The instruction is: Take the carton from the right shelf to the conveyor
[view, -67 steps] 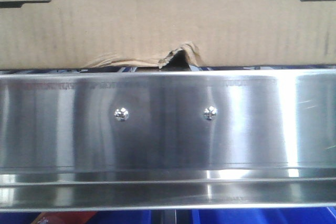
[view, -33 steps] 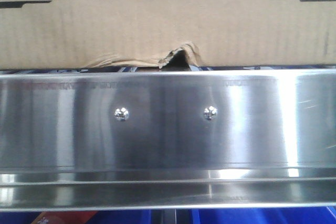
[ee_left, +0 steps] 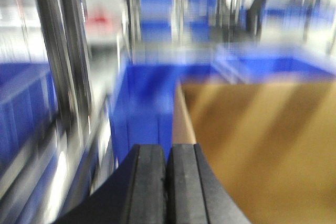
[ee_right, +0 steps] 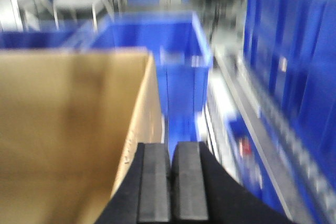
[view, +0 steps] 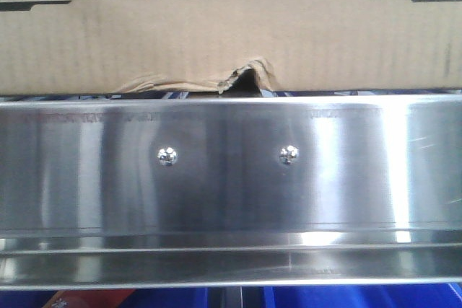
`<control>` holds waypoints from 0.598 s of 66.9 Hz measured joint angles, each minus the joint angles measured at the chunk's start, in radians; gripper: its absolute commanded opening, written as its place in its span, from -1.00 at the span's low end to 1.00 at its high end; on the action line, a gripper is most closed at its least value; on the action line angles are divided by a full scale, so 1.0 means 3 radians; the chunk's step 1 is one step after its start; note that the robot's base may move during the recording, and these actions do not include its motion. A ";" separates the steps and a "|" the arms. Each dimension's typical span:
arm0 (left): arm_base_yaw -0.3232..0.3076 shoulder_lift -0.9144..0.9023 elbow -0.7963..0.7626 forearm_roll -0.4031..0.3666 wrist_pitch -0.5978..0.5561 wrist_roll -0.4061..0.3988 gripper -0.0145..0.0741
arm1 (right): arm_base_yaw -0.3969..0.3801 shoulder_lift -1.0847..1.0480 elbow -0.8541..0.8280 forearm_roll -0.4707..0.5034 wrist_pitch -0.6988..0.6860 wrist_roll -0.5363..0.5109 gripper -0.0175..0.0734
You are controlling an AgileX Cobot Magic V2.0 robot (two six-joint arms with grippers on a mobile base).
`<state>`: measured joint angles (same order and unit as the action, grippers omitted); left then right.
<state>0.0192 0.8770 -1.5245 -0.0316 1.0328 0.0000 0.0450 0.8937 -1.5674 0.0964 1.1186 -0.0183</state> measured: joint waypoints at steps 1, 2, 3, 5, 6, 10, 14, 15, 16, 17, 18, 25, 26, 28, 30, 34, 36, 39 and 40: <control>0.0000 0.0043 -0.0034 -0.0018 0.0054 0.0000 -0.71 | 0.0000 0.0045 -0.0046 0.0000 0.0089 0.0000 -0.77; 0.0000 0.0105 -0.0068 -0.0041 0.0104 0.0000 -0.71 | 0.0000 0.0089 -0.0092 0.0007 0.0142 0.0000 -0.77; 0.0000 0.0144 -0.0102 -0.0078 0.0151 0.0000 -0.71 | 0.0000 0.0132 -0.0138 0.0009 0.0189 0.0000 -0.77; 0.0000 0.0218 -0.0184 -0.0130 0.0257 0.0000 -0.71 | 0.0000 0.0240 -0.0228 0.0028 0.0261 0.0000 -0.77; 0.0000 0.0257 -0.0217 -0.0161 0.0291 0.0000 -0.71 | 0.0000 0.0281 -0.0295 0.0039 0.0290 0.0000 -0.77; 0.0000 0.0407 -0.0344 -0.0273 0.0403 0.0000 -0.71 | 0.0000 0.0437 -0.0441 0.0098 0.0337 0.0000 -0.77; 0.0000 0.0564 -0.0504 -0.0377 0.0512 0.0000 -0.71 | 0.0000 0.0588 -0.0584 0.0176 0.0360 0.0000 -0.77; 0.0000 0.0592 -0.0534 -0.0392 0.0531 0.0000 -0.71 | 0.0000 0.0611 -0.0616 0.0194 0.0360 0.0000 -0.77; 0.0000 0.0631 -0.0578 -0.0405 0.0558 0.0000 -0.71 | 0.0000 0.0641 -0.0633 0.0204 0.0360 0.0000 -0.77; 0.0000 0.0656 -0.0606 -0.0411 0.0572 0.0000 -0.71 | 0.0000 0.0659 -0.0655 0.0211 0.0360 0.0000 -0.77; 0.0000 0.0680 -0.0634 -0.0419 0.0583 0.0000 -0.71 | 0.0000 0.0672 -0.0665 0.0211 0.0360 0.0000 -0.77; 0.0000 0.0836 -0.0789 -0.0441 0.0624 0.0000 -0.71 | 0.0000 0.0739 -0.0694 0.0236 0.0376 0.0000 -0.77; 0.0000 0.0856 -0.0798 -0.0441 0.0623 0.0000 -0.71 | 0.0000 0.0744 -0.0694 0.0236 0.0376 0.0000 -0.77; 0.0000 0.0898 -0.0814 -0.0448 0.0623 0.0000 -0.71 | 0.0000 0.0761 -0.0694 0.0236 0.0381 0.0000 -0.77; 0.0000 0.0936 -0.0831 -0.0448 0.0630 0.0000 -0.71 | 0.0000 0.0777 -0.0694 0.0236 0.0381 0.0000 -0.77; 0.0000 0.0989 -0.0832 -0.0448 0.0645 0.0000 -0.71 | 0.0000 0.0800 -0.0694 0.0236 0.0381 0.0000 -0.77; 0.0000 0.1015 -0.0832 -0.0448 0.0650 0.0000 -0.71 | 0.0000 0.0806 -0.0694 0.0236 0.0383 0.0000 -0.77; 0.0000 0.1038 -0.0832 -0.0448 0.0652 0.0000 -0.71 | 0.0000 0.0820 -0.0694 0.0236 0.0383 0.0000 -0.77; 0.0000 0.1044 -0.0832 -0.0448 0.0652 0.0000 -0.71 | 0.0000 0.0817 -0.0694 0.0236 0.0383 0.0000 -0.77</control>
<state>0.0192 1.1900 -1.7739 -0.1659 1.2284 0.0000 0.0450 1.1387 -1.7756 0.1671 1.2335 -0.0183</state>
